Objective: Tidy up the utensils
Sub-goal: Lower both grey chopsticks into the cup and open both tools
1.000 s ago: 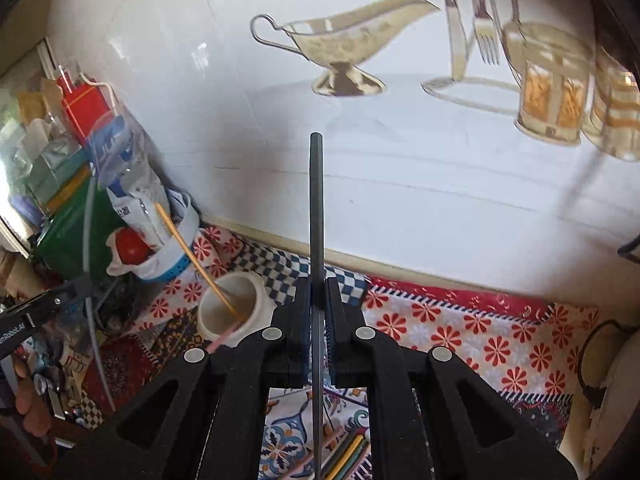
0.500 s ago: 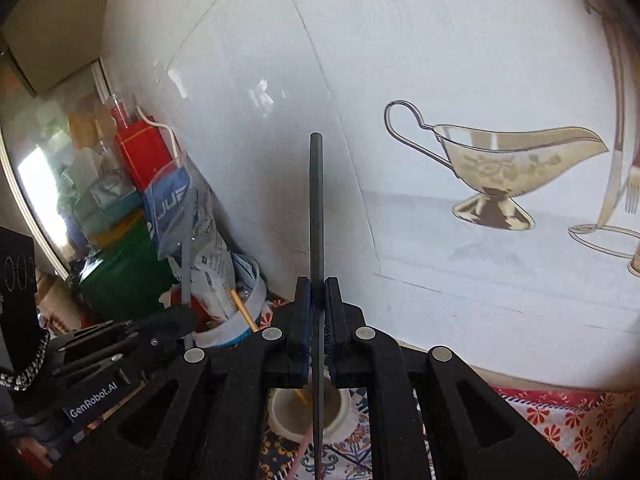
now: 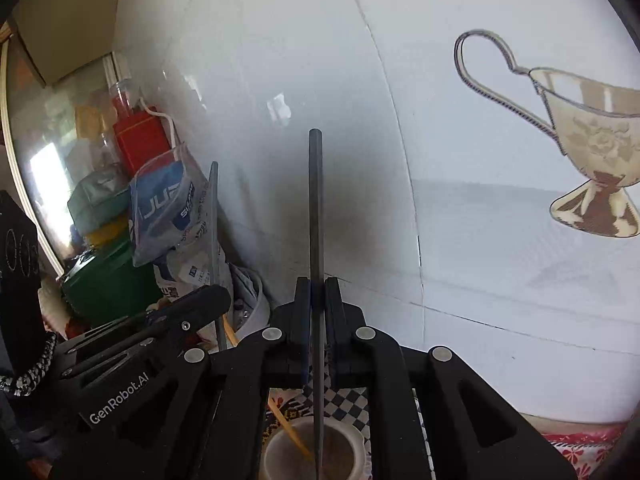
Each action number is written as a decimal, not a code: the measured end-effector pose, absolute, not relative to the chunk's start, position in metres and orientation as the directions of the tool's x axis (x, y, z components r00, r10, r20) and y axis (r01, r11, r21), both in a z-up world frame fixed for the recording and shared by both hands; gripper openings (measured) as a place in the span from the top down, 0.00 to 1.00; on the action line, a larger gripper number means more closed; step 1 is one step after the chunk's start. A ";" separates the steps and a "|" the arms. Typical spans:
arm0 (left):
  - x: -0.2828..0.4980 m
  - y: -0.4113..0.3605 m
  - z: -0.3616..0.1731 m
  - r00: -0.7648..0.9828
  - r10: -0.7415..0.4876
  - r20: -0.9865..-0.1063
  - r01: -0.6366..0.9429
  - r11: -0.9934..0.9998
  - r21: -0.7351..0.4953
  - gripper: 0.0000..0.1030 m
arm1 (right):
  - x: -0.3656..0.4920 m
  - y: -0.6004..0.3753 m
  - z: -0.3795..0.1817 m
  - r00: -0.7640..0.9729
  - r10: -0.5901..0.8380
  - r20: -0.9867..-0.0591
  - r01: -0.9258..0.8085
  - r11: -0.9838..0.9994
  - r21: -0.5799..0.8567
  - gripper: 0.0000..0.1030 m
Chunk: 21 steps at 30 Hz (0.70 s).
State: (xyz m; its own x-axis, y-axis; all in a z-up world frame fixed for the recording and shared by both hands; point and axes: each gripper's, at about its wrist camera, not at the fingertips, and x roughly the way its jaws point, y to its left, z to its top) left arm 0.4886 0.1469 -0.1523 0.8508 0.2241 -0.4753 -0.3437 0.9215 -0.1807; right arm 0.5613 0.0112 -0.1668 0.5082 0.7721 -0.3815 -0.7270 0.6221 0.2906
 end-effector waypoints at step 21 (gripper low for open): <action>0.477 0.130 -0.193 0.779 0.146 -0.610 -0.275 0.954 -0.123 0.96 | 0.548 -0.023 -0.177 0.494 0.677 -0.545 -0.702 0.681 0.209 0.95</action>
State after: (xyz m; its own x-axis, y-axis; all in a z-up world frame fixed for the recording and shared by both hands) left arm 0.4775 0.1297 -0.1935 0.7786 0.1458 -0.6103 -0.2748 0.9537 -0.1227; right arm 0.5480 -0.0230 -0.1768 0.4943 0.6769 -0.5454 -0.7018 0.6810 0.2092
